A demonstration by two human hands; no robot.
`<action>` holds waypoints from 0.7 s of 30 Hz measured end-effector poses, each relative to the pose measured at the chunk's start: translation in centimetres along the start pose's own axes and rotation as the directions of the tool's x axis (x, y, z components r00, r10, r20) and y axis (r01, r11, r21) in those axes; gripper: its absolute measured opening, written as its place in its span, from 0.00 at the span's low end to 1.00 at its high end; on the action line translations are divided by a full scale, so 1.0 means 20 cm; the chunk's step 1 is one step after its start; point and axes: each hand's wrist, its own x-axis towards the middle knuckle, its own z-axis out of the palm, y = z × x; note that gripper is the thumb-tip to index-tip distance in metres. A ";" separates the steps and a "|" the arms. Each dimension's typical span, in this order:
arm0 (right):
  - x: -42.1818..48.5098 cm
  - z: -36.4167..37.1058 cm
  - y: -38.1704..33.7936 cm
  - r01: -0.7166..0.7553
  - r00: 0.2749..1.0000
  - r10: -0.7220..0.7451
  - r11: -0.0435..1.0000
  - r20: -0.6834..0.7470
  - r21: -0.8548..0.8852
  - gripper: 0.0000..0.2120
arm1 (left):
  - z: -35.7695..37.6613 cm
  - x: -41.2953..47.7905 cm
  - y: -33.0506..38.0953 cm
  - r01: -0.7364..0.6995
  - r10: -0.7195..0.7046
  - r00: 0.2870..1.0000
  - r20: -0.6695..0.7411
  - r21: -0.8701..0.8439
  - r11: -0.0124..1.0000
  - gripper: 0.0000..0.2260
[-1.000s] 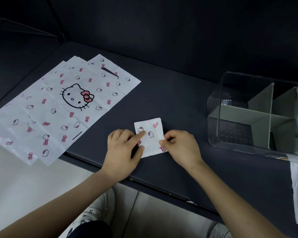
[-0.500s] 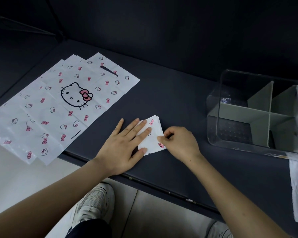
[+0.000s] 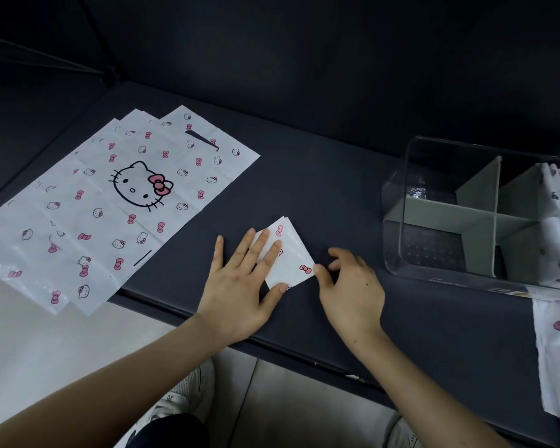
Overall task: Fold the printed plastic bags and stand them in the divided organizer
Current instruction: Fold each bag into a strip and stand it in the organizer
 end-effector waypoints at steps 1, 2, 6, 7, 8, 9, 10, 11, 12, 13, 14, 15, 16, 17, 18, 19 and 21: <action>0.01 0.00 -0.02 -0.003 1.000 0.002 1.000 0.025 0.011 0.22 | 0.01 0.00 0.02 0.027 -0.027 1.000 -0.002 -0.006 1.000 0.29; 0.01 0.01 -0.04 -0.009 0.999 0.008 1.000 0.053 0.011 0.23 | 0.01 0.00 0.03 0.048 -0.048 0.999 -0.003 -0.009 0.999 0.29; 0.09 -0.02 -0.09 -0.133 0.969 0.123 0.991 0.213 0.033 0.14 | 0.02 -0.01 0.04 0.073 -0.073 0.997 -0.013 -0.007 0.997 0.29; 0.11 -0.04 -0.11 -0.145 0.956 0.135 0.989 0.261 0.017 0.10 | 0.03 -0.01 0.04 0.073 -0.073 0.997 -0.022 -0.006 0.997 0.29; 0.13 -0.05 -0.12 -0.142 0.947 0.139 0.990 0.290 -0.009 0.07 | 0.03 -0.01 0.04 0.073 -0.074 0.997 -0.031 -0.004 0.997 0.29; 0.14 -0.06 -0.13 -0.134 0.944 0.138 0.990 0.301 -0.032 0.05 | 0.03 -0.01 0.04 0.075 -0.076 0.996 -0.037 -0.005 0.997 0.29; 0.13 -0.07 -0.14 -0.114 0.947 0.123 0.992 0.298 -0.046 0.03 | 0.03 -0.01 0.04 0.078 -0.078 0.996 -0.040 -0.008 0.997 0.29; 0.12 -0.07 -0.15 -0.080 0.957 0.092 0.995 0.275 -0.057 0.03 | 0.03 -0.01 0.05 0.081 -0.082 0.996 -0.041 -0.015 0.997 0.29; 0.11 -0.06 -0.16 -0.038 0.969 0.053 0.997 0.243 -0.067 0.04 | 0.03 -0.01 0.05 0.083 -0.084 0.996 -0.041 -0.023 0.996 0.29; 0.09 -0.05 -0.16 -0.001 0.977 0.014 0.998 0.213 -0.062 0.05 | 0.03 -0.01 0.04 0.083 -0.085 0.996 -0.042 -0.028 0.996 0.29; 0.08 -0.05 -0.16 0.021 0.982 -0.016 0.999 0.186 -0.025 0.05 | 0.03 -0.01 0.04 0.083 -0.084 0.996 -0.042 -0.031 0.996 0.29; 0.08 -0.05 -0.16 0.022 0.986 -0.029 0.999 0.165 0.039 0.05 | 0.03 -0.01 0.04 0.082 -0.083 0.996 -0.038 -0.034 0.996 0.29; 0.07 -0.04 -0.14 0.008 0.988 -0.026 0.993 0.151 0.120 0.06 | 0.03 -0.01 0.04 0.080 -0.082 0.996 -0.039 -0.033 0.996 0.29; 0.08 -0.04 -0.13 -0.018 0.989 -0.014 0.977 0.147 0.213 0.08 | 0.03 -0.01 0.04 0.082 -0.083 0.996 -0.036 -0.037 0.996 0.29; 0.08 -0.04 -0.12 -0.048 0.988 0.000 0.947 0.153 0.316 0.10 | 0.03 -0.01 0.04 0.085 -0.087 0.996 -0.037 -0.055 0.995 0.30; 0.08 -0.05 -0.11 -0.080 0.985 0.009 0.909 0.172 0.410 0.12 | 0.02 0.00 0.05 0.089 -0.094 0.995 -0.044 -0.096 0.991 0.31; 0.08 -0.09 -0.08 -0.112 0.974 -0.009 0.848 0.226 0.519 0.16 | -0.03 0.01 0.05 0.107 -0.132 0.988 -0.080 -0.259 0.960 0.33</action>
